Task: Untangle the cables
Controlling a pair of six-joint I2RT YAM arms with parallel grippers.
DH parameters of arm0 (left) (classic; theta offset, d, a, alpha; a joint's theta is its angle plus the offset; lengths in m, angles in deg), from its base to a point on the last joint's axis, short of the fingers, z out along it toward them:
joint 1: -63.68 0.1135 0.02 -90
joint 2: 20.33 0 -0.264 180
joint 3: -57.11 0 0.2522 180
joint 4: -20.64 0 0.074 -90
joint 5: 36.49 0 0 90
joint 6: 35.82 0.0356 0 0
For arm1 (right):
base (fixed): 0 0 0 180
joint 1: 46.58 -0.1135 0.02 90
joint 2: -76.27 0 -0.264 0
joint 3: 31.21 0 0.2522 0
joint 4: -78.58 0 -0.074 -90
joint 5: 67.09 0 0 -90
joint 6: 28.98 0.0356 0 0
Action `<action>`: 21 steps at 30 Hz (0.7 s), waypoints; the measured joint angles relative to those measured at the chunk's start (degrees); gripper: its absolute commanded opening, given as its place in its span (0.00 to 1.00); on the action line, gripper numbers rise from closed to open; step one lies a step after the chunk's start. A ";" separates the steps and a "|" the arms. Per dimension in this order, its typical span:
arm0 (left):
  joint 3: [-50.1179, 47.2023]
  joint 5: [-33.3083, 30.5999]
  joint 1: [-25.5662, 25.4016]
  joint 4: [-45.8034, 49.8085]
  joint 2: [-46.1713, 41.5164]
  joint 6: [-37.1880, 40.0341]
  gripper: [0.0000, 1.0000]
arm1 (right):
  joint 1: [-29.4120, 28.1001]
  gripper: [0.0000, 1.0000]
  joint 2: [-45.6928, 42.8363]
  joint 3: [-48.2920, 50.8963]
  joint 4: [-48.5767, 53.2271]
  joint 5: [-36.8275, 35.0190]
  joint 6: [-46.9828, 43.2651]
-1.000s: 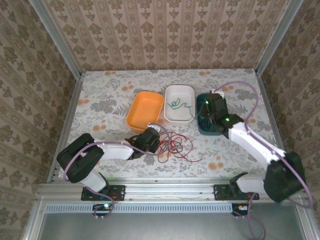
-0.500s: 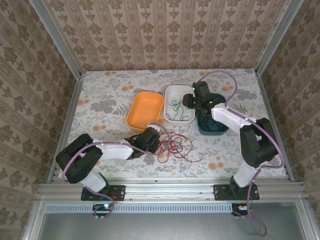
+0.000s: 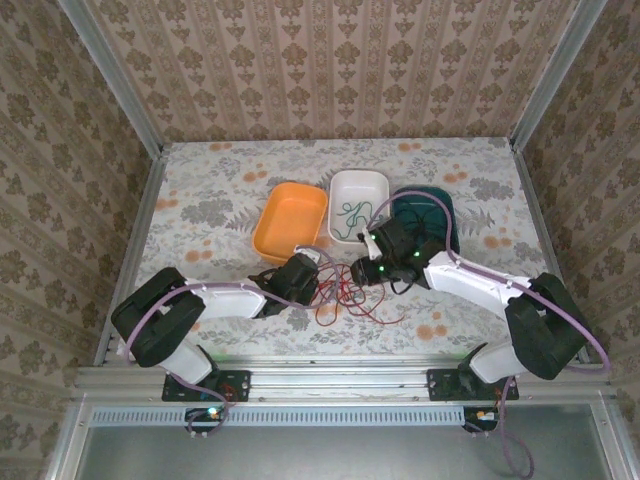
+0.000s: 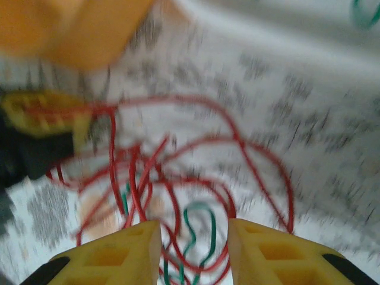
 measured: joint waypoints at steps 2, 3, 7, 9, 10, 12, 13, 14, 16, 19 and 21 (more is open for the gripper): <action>0.00 0.00 0.00 0.00 0.00 -0.13 0.00 | -0.02 0.35 -0.37 1.46 1.70 1.62 -0.59; 0.00 0.00 0.00 0.00 0.00 -0.13 0.00 | -0.02 0.35 -0.42 1.81 2.43 2.21 -0.79; 0.00 0.00 0.00 0.00 0.00 -0.17 0.00 | 0.00 0.35 -0.42 2.32 3.06 4.31 -1.64; 0.00 -0.02 -0.02 0.00 0.02 -0.17 0.00 | 0.00 0.35 -0.35 2.32 2.80 5.25 -1.70; 0.00 -0.02 -0.02 0.00 0.04 -0.17 0.00 | 0.00 0.35 -0.17 2.32 2.58 5.79 -1.73; 0.09 -0.07 -0.07 0.00 0.13 -0.17 0.00 | 0.00 0.34 0.63 2.29 2.16 6.73 -1.86; 0.17 -0.09 -0.07 0.09 0.22 -0.15 0.00 | 0.00 0.34 1.36 2.29 2.01 7.02 -1.88; 0.26 -0.13 -0.07 0.07 0.33 -0.17 0.00 | -0.02 0.34 2.12 2.27 1.92 7.21 -1.90; 0.37 -0.28 -0.11 0.09 0.39 -0.17 0.00 | 0.00 0.33 3.43 2.23 1.79 7.50 -2.03; 0.37 -0.68 -0.46 0.11 0.46 -0.15 0.00 | 0.00 0.29 4.52 2.23 1.29 7.74 -2.10; 0.37 -0.79 -0.50 0.11 0.50 -0.15 0.00 | 0.00 0.22 4.74 2.03 0.87 7.74 -2.19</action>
